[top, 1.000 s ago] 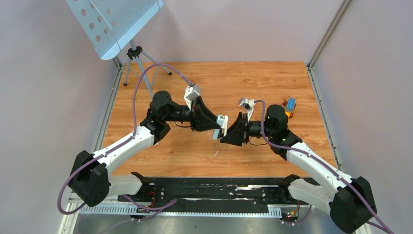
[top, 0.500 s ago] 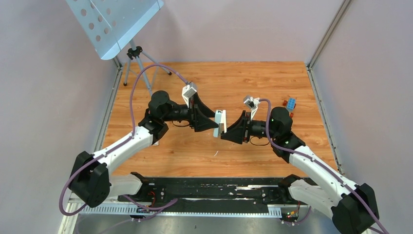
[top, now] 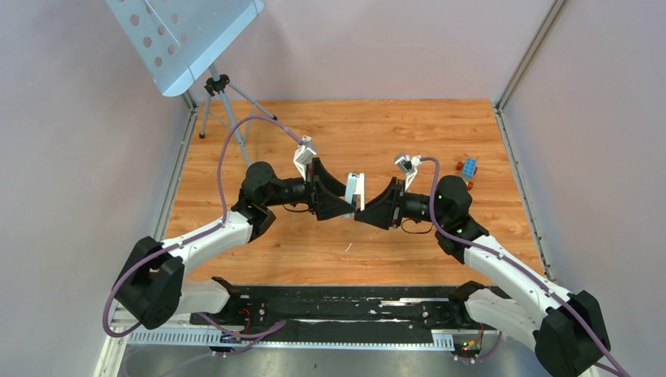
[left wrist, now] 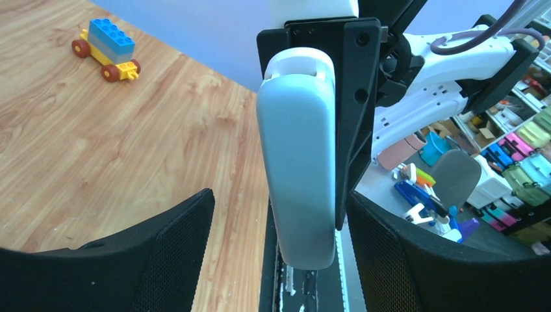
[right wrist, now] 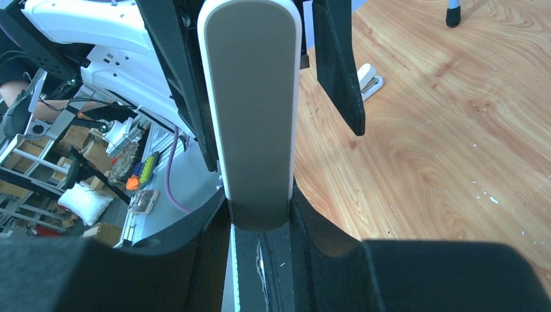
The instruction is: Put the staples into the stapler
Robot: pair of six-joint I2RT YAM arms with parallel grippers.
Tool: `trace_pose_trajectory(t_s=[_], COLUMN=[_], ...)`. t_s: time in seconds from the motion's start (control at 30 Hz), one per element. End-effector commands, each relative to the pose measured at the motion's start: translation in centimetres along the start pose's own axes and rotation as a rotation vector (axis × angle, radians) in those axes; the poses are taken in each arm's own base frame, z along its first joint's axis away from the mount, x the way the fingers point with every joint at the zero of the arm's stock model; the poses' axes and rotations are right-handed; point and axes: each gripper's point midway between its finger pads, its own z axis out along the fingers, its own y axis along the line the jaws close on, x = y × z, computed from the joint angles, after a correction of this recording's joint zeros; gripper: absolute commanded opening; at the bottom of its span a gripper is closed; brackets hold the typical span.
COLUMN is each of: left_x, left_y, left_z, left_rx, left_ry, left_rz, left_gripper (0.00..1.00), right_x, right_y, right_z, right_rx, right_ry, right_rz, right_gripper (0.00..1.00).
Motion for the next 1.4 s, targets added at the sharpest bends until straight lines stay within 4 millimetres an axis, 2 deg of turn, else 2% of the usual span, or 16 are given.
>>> trace_pose_trajectory(t_s=[0.0,0.13,0.17,0.3,0.43,0.67,1.0,1.2,1.37], left_x=[-0.3,0.0,0.0,0.3,0.8,-0.6,-4.1,-6.2,-7.5], left_y=[-0.6,-1.3,-1.4,-1.2,-0.3,0.0,-0.2,0.7,1.0], left_z=[0.5,0.2,0.1,0.0,-0.5,-2.8,-4.3,-6.3,-7.4], left_rx=[0.042,0.08,0.083,0.061,-0.022,-0.13,-0.202,-0.292,-0.334], left_ry=[-0.041,-0.051,-0.045,0.018,0.126,0.246,0.221,0.225,0.211], left_rz=[-0.003,0.02,0.024,0.065,0.129,0.259,0.35,0.433,0.502], left_gripper=[0.75,0.61,0.55,0.17,0.0,0.0,0.0,0.0,0.0], right_x=[-0.7,-0.8,-0.7,-0.5,-0.3,0.4,3.0,5.0,5.5], right_y=[0.9,0.9,0.8,0.2,0.0,-0.3,-0.8,-1.3,-1.1], right_z=[0.4,0.4,0.4,0.3,-0.1,-0.9,-1.5,-1.8,-2.0], right_rx=[-0.04,-0.041,-0.036,0.004,0.023,0.06,0.06,0.051,0.036], right_ry=[-0.035,-0.034,-0.032,-0.008,0.003,0.036,0.142,0.234,0.252], right_rz=[-0.029,-0.032,-0.03,-0.038,-0.068,-0.12,-0.106,-0.05,-0.049], right_gripper=[0.04,0.03,0.02,0.0,0.0,0.0,0.0,0.0,0.0])
